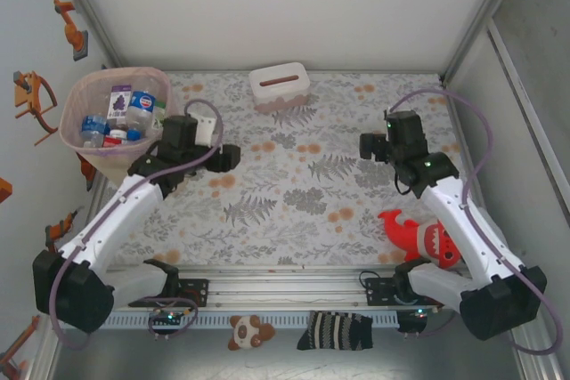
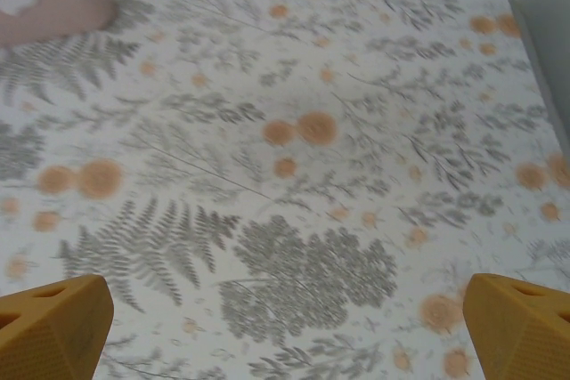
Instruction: Put the plastic bottles in the bin
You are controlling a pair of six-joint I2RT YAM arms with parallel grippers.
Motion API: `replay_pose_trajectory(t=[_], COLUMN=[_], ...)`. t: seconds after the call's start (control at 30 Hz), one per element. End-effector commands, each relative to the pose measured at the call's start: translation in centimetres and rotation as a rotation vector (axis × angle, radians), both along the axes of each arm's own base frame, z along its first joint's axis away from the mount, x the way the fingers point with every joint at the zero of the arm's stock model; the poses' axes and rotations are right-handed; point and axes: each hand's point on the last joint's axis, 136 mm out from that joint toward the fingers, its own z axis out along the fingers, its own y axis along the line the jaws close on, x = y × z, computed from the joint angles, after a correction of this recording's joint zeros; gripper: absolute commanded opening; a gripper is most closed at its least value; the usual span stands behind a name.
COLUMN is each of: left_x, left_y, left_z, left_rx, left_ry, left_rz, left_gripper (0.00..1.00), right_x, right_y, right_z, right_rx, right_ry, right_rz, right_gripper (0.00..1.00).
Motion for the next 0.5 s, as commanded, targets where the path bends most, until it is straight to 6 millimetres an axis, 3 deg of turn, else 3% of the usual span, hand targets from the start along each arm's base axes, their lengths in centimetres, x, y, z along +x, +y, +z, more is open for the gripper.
replay_pose_trajectory(t=[0.0, 0.1, 0.27, 0.37, 0.47], left_x=[0.5, -0.9, -4.4, -6.1, -6.2], left_y=[2.2, 5.0, 11.8, 14.2, 15.5], left_z=[-0.6, -2.7, -4.3, -4.4, -3.8], left_rx=[0.051, 0.113, 0.199, 0.212, 0.23], left_ry=[-0.099, -0.086, -0.055, -0.058, -0.086], left_rz=[0.132, 0.256, 0.583, 0.703, 0.737], left_gripper=[0.84, 0.85, 0.9, 0.98, 0.98], right_x=[0.3, -0.3, -1.7, -2.3, -2.2], right_y=[-3.1, -4.9, -7.5, -8.3, -8.3], right_z=[-0.3, -2.6, -5.4, -6.8, -8.1], right_rx=[-0.044, -0.098, -0.174, -0.175, -0.161], right_ry=[-0.083, -0.071, -0.087, -0.093, -0.098], right_rz=[-0.134, -0.206, -0.316, -0.352, -0.346], right_gripper=[0.99, 0.98, 0.97, 0.98, 0.98])
